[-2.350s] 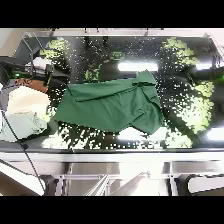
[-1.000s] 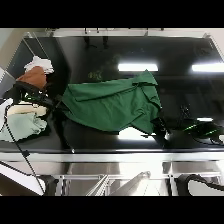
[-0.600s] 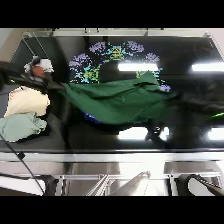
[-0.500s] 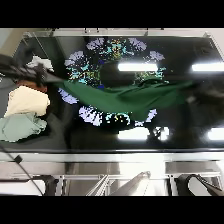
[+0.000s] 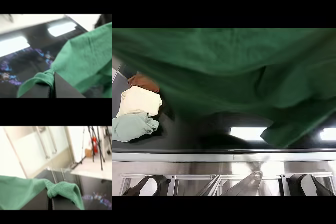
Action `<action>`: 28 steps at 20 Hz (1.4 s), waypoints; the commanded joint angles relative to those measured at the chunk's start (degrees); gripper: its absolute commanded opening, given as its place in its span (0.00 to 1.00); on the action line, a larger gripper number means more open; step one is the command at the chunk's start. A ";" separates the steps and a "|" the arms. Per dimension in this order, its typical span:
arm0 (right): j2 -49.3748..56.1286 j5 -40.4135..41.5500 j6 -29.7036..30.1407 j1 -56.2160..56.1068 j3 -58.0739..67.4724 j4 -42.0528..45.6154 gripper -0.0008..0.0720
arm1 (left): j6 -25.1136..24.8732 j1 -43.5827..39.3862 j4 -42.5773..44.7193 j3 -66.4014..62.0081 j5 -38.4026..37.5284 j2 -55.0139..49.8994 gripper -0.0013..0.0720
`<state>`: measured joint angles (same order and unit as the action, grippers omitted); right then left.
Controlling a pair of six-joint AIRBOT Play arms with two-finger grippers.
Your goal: Fold the shirts.
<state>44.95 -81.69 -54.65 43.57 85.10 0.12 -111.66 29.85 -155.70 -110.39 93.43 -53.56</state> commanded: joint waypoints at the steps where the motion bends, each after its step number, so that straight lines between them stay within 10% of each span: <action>1: 2.82 0.26 -1.31 -1.29 4.13 2.78 0.05 | -0.07 1.77 0.15 2.78 -1.95 4.22 0.05; 9: 30.69 14.71 -1.75 -28.02 -4.72 29.97 0.06 | -5.53 -16.50 15.30 23.67 -12.55 -22.53 0.05; 14: 54.90 32.50 1.40 -35.08 -5.84 24.72 0.06 | -2.84 -22.97 17.92 6.34 -14.47 -56.28 0.05; 15: 57.92 32.11 2.80 -34.86 -4.20 22.32 0.18 | 0.94 -23.32 17.77 1.03 -13.88 -61.24 0.16; 17: 59.80 29.59 3.32 -33.18 -0.61 22.88 0.36 | 5.95 -23.02 17.66 -9.70 -11.26 -68.26 1.00; 20: 57.46 20.04 0.85 -26.75 4.39 28.48 0.72 | 7.78 -20.24 17.59 -10.62 -10.88 -66.62 0.97; 28: 52.30 -1.07 -5.11 -3.08 -9.79 49.68 0.72 | 0.92 -20.17 18.27 36.20 -7.32 -43.78 0.97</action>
<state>98.41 -77.01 -58.98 33.26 82.37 43.24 -107.20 10.79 -137.53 -90.13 86.43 -104.68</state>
